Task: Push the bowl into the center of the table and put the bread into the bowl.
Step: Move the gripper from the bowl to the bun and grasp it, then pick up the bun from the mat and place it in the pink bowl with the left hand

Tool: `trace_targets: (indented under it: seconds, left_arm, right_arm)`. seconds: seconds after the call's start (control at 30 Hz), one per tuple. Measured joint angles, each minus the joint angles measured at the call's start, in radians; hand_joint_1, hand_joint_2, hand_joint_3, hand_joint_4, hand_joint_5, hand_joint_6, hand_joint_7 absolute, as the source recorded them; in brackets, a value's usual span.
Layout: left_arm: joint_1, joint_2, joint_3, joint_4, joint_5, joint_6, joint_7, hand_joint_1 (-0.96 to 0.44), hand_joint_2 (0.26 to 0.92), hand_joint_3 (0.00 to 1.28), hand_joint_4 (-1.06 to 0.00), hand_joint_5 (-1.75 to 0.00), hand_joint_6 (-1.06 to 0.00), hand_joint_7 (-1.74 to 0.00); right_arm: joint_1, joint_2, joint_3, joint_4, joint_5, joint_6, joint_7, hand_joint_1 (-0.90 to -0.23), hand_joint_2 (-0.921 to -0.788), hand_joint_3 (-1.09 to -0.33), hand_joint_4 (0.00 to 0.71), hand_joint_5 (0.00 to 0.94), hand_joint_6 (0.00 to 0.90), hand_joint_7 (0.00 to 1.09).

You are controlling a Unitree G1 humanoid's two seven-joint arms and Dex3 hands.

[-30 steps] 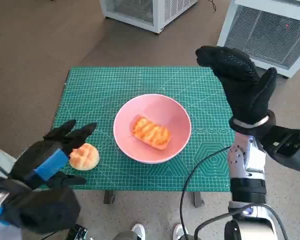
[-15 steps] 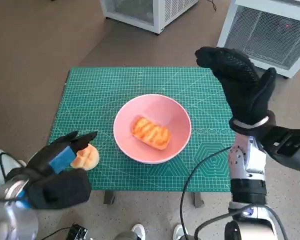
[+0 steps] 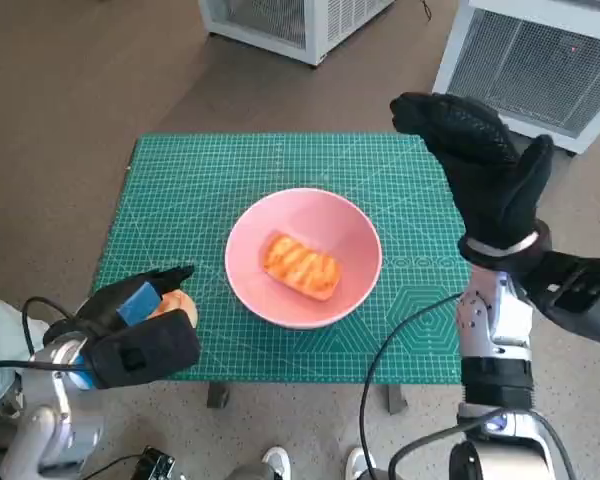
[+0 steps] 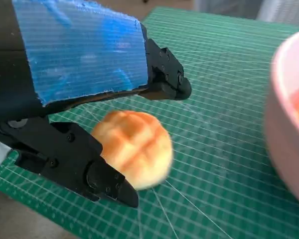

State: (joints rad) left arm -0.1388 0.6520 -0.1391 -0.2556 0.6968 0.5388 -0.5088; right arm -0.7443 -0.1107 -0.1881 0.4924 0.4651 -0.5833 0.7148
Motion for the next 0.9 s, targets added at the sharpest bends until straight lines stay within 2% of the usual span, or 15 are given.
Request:
trace_targets:
  seconds: [0.07,0.1,0.13,0.2,0.27,0.37,0.57,0.9]
  left_arm:
    - [-0.005,0.0,-0.007,0.021,0.011,-0.006,0.023,0.06,0.841,0.04,-0.72,-0.17,-0.71,-0.2]
    - [-0.007,0.0,-0.009,0.032,0.014,-0.011,0.035,0.04,0.87,0.05,-0.73,-0.5,-0.65,-0.56]
    - [-0.008,0.0,-0.01,0.043,0.016,-0.019,0.047,0.03,0.888,0.05,-0.75,-0.72,-0.63,-0.78]
    - [-0.009,0.0,-0.01,0.057,0.017,-0.034,0.068,0.01,0.897,0.05,-0.76,-0.91,-0.64,-0.94]
    - [-0.008,0.001,-0.01,0.064,0.017,-0.052,0.083,0.01,0.897,0.04,-0.77,-1.01,-0.67,-1.0]
    - [-0.008,0.005,-0.004,0.066,0.011,-0.085,0.099,0.0,0.893,0.04,-0.78,-1.08,-0.71,-1.02]
    - [-0.006,0.014,0.022,0.063,-0.017,-0.132,0.1,0.0,0.893,0.04,-0.79,-1.1,-0.71,-1.04]
    - [-0.017,0.031,0.121,-0.032,-0.103,-0.127,0.03,0.0,0.904,0.03,-0.79,-1.06,-0.67,-1.12]
  right_arm:
    - [0.0,0.0,0.0,0.0,0.0,0.0,0.0,-0.764,-0.921,-0.833,0.118,0.071,-0.001,0.58]
    - [0.0,0.0,0.0,0.0,0.0,0.0,0.0,-0.763,-0.921,-0.833,0.118,0.072,-0.001,0.58]
    - [0.0,0.0,0.0,0.0,0.0,0.0,0.0,-0.761,-0.921,-0.833,0.118,0.072,-0.001,0.58]
    - [0.0,0.0,0.0,0.0,0.0,0.0,0.0,-0.76,-0.921,-0.832,0.118,0.073,-0.001,0.58]
    - [0.0,0.0,0.0,0.0,0.0,-0.001,0.0,-0.76,-0.921,-0.832,0.118,0.073,-0.001,0.58]
    - [0.0,0.0,0.0,0.0,0.0,-0.001,0.002,-0.759,-0.921,-0.832,0.118,0.074,-0.001,0.58]
    - [0.0,0.0,0.0,0.001,0.0,-0.001,0.006,-0.759,-0.921,-0.832,0.117,0.075,-0.001,0.58]
    - [0.0,0.002,0.0,0.001,0.001,-0.001,0.007,-0.763,-0.921,-0.833,0.114,0.078,-0.001,0.58]
